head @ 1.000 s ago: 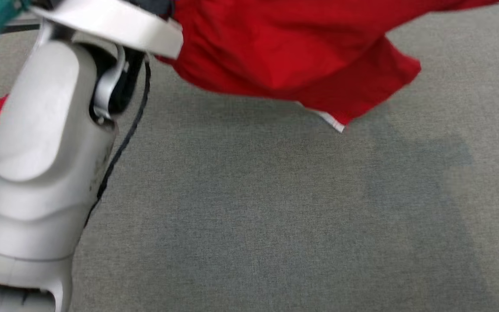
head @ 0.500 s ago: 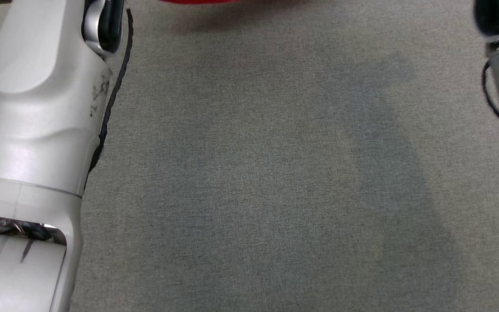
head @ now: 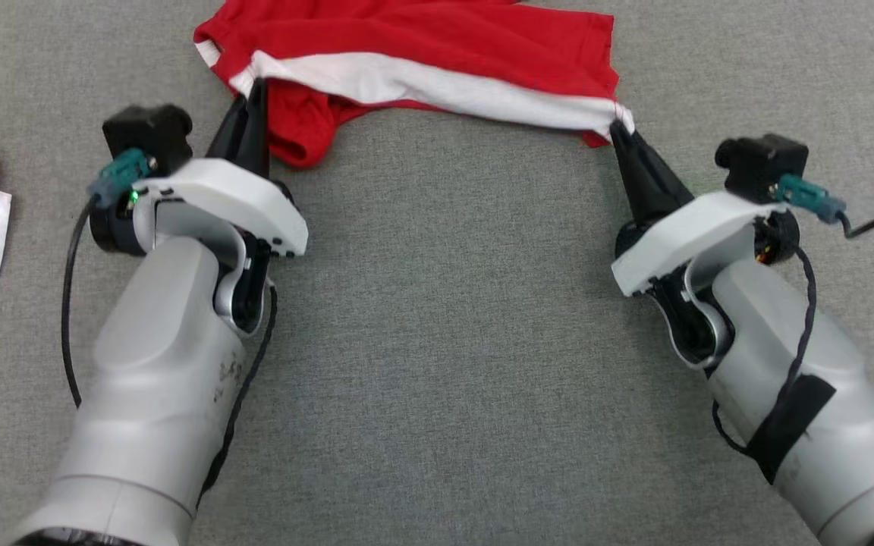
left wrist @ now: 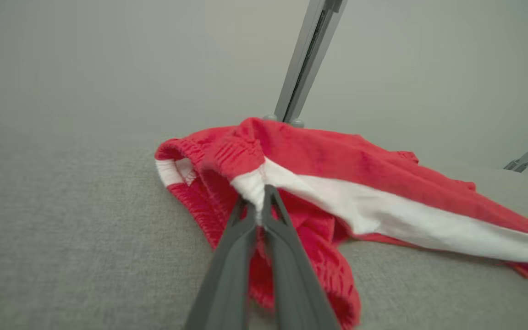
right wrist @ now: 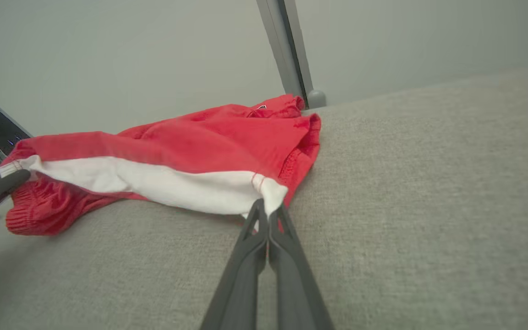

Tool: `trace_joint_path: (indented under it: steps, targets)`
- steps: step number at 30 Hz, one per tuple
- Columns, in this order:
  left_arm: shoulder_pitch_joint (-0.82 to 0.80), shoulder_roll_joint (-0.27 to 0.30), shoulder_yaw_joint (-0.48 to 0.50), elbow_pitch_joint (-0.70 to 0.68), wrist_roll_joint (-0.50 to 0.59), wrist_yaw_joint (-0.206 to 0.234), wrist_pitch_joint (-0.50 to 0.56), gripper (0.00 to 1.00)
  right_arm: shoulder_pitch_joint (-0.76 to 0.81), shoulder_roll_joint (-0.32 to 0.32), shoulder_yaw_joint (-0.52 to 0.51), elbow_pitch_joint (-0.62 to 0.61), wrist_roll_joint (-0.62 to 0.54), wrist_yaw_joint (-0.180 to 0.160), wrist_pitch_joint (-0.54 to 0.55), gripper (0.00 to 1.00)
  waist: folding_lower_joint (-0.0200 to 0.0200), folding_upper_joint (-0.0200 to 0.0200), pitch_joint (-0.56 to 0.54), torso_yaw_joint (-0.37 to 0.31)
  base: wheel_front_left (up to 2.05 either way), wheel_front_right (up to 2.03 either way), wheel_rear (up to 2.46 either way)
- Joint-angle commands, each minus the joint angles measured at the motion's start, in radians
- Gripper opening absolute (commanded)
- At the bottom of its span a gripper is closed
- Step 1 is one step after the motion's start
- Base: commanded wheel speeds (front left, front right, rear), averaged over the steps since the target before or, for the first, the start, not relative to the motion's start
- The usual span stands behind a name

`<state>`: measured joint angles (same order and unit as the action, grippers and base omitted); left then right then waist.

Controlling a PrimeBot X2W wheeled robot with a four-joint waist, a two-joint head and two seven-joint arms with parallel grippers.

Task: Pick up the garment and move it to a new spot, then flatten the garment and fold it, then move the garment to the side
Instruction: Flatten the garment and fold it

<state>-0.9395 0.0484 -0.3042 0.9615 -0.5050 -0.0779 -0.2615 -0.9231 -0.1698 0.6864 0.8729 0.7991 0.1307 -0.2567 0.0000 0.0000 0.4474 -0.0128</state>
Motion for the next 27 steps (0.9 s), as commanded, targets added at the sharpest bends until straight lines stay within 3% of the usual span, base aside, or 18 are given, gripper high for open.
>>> trace_joint_path:
  steps: [1,5,11,15,19,27]
  targets:
    - [0.040,0.005,0.013,-0.033,-0.015,0.009,-0.005,0.00,0.036,-0.013,-0.013,-0.030,0.014,0.000,-0.011,0.00,0.0000,0.0000,-0.006,-0.003,0.00,0.00,0.00]
    - [0.182,0.005,0.020,-0.136,0.003,0.015,-0.005,0.00,0.200,-0.046,-0.078,-0.145,0.008,0.000,-0.009,0.00,0.0000,0.0000,-0.033,0.002,0.00,0.00,0.00]
    - [0.436,0.005,0.057,-0.352,0.046,0.035,-0.005,0.00,0.505,-0.077,-0.221,-0.354,-0.087,0.000,-0.007,0.00,0.0000,0.0000,-0.120,0.017,0.00,0.00,0.00]
    - [0.585,0.004,0.055,-0.460,0.087,0.044,-0.005,0.00,0.657,-0.085,-0.266,-0.459,-0.150,0.000,-0.008,0.00,0.0000,0.0000,-0.168,0.012,0.00,0.00,0.00]
    - [0.724,0.004,0.049,-0.528,0.120,0.038,-0.005,0.00,0.792,-0.095,-0.295,-0.546,-0.191,0.000,-0.008,0.00,0.0000,0.0000,-0.218,0.012,0.00,0.00,0.00]
    - [0.959,0.016,0.085,-0.648,0.092,0.080,-0.001,0.00,1.039,-0.074,-0.432,-0.723,-0.273,0.000,0.074,0.00,0.0000,0.0000,-0.311,0.014,0.00,0.00,0.00]
